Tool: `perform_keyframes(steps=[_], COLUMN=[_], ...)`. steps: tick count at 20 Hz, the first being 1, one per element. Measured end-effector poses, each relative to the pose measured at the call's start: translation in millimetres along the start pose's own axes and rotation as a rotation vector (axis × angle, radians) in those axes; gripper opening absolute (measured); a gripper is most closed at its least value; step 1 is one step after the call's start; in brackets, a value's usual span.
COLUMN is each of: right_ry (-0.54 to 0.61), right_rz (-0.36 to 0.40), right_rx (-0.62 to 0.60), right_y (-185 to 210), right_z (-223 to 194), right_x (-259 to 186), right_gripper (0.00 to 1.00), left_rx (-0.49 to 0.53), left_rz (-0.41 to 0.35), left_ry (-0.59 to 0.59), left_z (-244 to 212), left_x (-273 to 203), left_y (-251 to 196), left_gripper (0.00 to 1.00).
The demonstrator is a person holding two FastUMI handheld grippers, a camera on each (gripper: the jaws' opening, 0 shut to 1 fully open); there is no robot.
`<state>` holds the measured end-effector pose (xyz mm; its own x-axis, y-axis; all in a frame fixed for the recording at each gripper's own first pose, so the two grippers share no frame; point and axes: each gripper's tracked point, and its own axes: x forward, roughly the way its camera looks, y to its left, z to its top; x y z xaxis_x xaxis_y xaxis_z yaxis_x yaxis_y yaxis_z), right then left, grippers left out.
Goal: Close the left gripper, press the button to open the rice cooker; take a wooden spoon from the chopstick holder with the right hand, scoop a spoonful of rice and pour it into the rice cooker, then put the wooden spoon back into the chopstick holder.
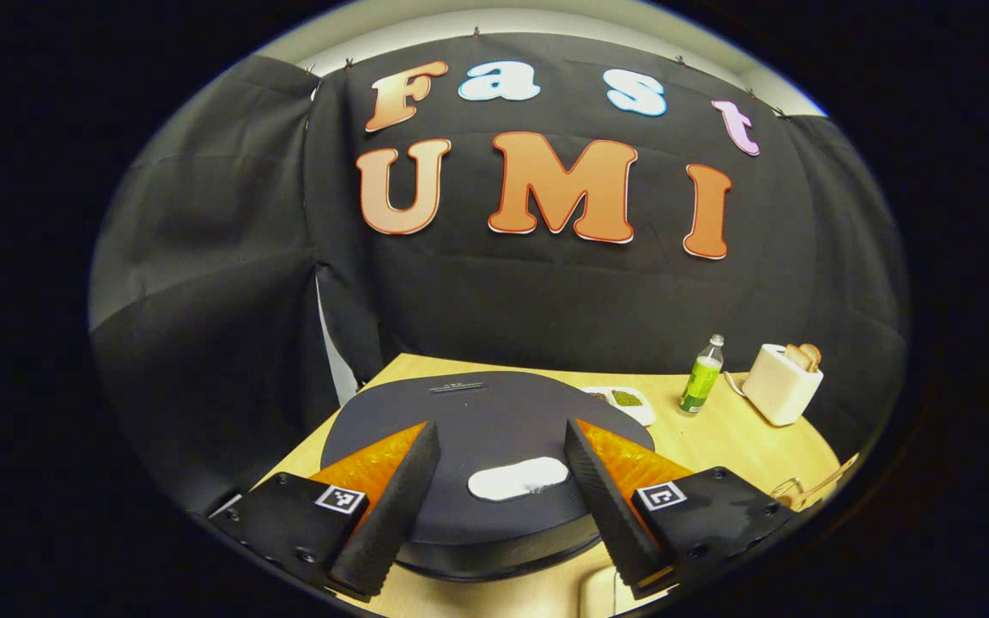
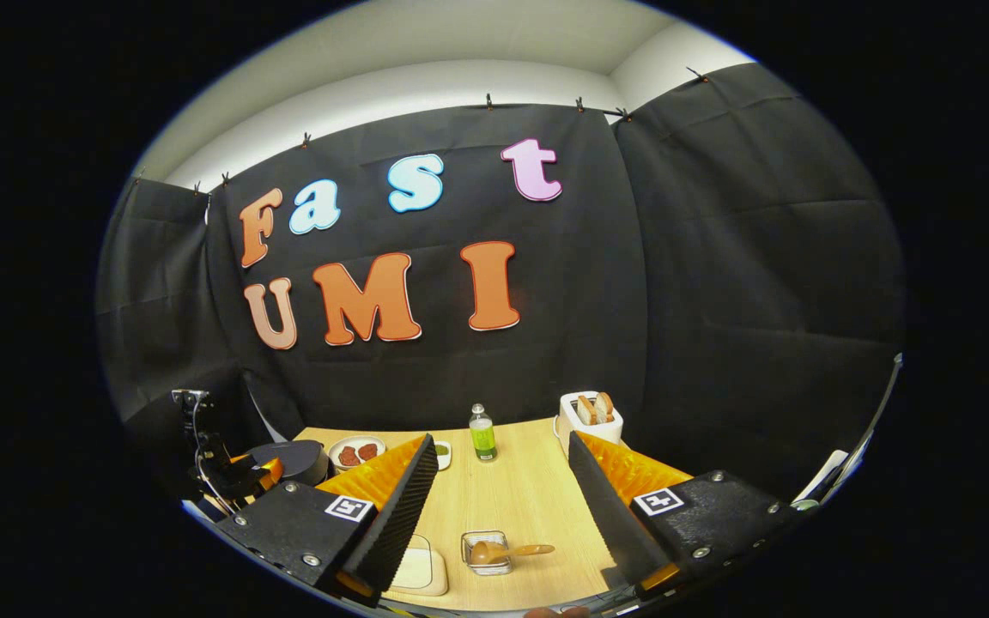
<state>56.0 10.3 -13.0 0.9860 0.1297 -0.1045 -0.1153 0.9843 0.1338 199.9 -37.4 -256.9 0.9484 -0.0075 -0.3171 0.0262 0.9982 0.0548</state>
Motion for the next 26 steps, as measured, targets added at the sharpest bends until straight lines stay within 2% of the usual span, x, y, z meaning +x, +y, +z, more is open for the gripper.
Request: perform_keyframes(steps=[3,4,5,6,7,9,12,13,15,16,18,19,23,26], right_ry=[0.015,0.020,0.026,0.033,0.044,0.063,0.081,0.084,0.084,0.079,0.063,0.056,0.011,-0.033], right_rz=[-0.007,-0.006,-0.006,-0.008,-0.009,-0.013,-0.027,-0.020,-0.008,-0.004,-0.003,-0.002,0.011,0.013], right_rx=[0.017,0.019,0.019,0.018,0.014,-0.004,-0.033,-0.029,-0.025,-0.029,-0.031,-0.029,-0.035,-0.061], right_y=[-7,-8,-9,-11,-12,-13,-16,-13,-9,-10,-10,-10,-6,-7], right_z=[-5,-8,-10,-12,-15,-20,-27,-28,-30,-30,-27,-25,-10,8], right_x=[-1,-1,-1,0,-1,-2,-5,-6,-8,-7,-5,-3,2,4], right_gripper=[0.95,0.95,0.95,0.95,0.95,0.95,0.95,0.95,0.95,0.95,0.95,0.95,0.95,0.95], left_rx=[-0.005,0.009,0.015,0.029,0.022,0.005,0.043,0.060,0.044,0.026,0.006,0.002,0.049,0.049], left_rz=[0.027,0.023,0.015,0.008,0.009,0.031,0.043,0.033,0.008,0.003,0.007,0.001,-0.057,-0.052], left_ry=[-0.011,0.008,0.044,-0.018,-0.066,-0.084,-0.082,-0.076,0.017,0.059,0.002,-0.037,-0.170,-0.230], left_z=[-14,-26,-43,-42,-34,-41,-41,-36,-36,-33,13,43,154,218], left_x=[6,8,7,1,5,6,7,5,-4,-13,-33,-48,-111,-163], left_y=[0,-2,-4,-4,-2,-1,-4,-3,-5,-4,3,3,7,14], left_gripper=[0.99,0.94,0.94,0.99,0.99,0.98,0.97,1.00,0.94,1.00,1.00,0.94,0.98,1.00])
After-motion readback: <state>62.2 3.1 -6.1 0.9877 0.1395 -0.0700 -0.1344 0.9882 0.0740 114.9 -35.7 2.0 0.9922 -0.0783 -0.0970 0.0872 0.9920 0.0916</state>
